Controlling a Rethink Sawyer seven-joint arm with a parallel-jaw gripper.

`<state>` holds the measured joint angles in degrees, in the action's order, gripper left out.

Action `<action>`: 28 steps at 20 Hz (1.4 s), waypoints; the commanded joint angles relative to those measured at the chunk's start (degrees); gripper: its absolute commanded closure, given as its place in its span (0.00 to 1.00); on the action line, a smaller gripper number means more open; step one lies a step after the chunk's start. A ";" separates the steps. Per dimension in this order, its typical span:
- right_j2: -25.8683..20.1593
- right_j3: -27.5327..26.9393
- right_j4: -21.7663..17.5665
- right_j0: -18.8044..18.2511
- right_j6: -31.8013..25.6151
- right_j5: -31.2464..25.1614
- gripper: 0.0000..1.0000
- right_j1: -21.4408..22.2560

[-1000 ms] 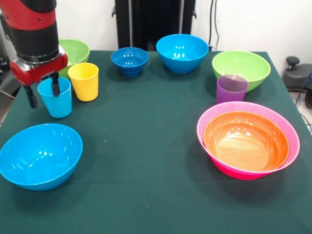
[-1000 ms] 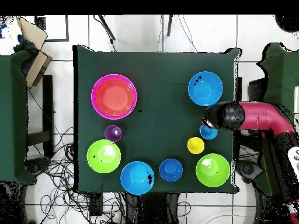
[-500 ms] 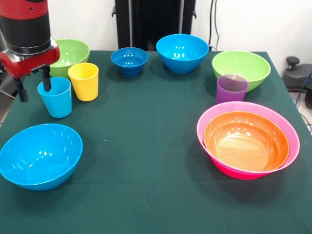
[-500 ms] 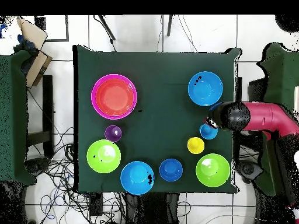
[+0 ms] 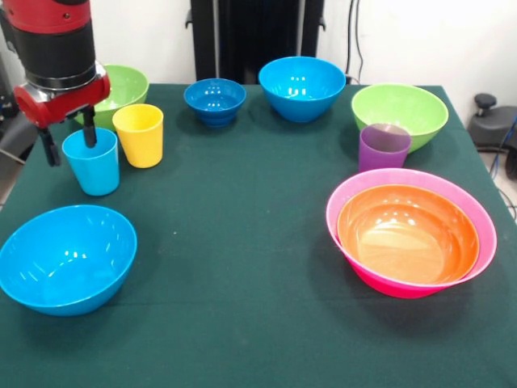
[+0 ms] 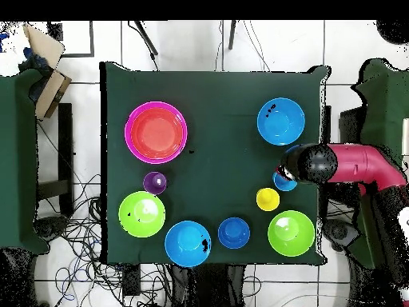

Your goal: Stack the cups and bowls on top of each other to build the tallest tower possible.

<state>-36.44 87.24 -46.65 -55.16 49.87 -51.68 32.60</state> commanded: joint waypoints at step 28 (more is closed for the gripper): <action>3.83 -1.26 -8.85 2.80 -5.98 5.51 0.00 -7.65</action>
<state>-36.08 87.99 -47.38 -55.10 49.87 -50.10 29.89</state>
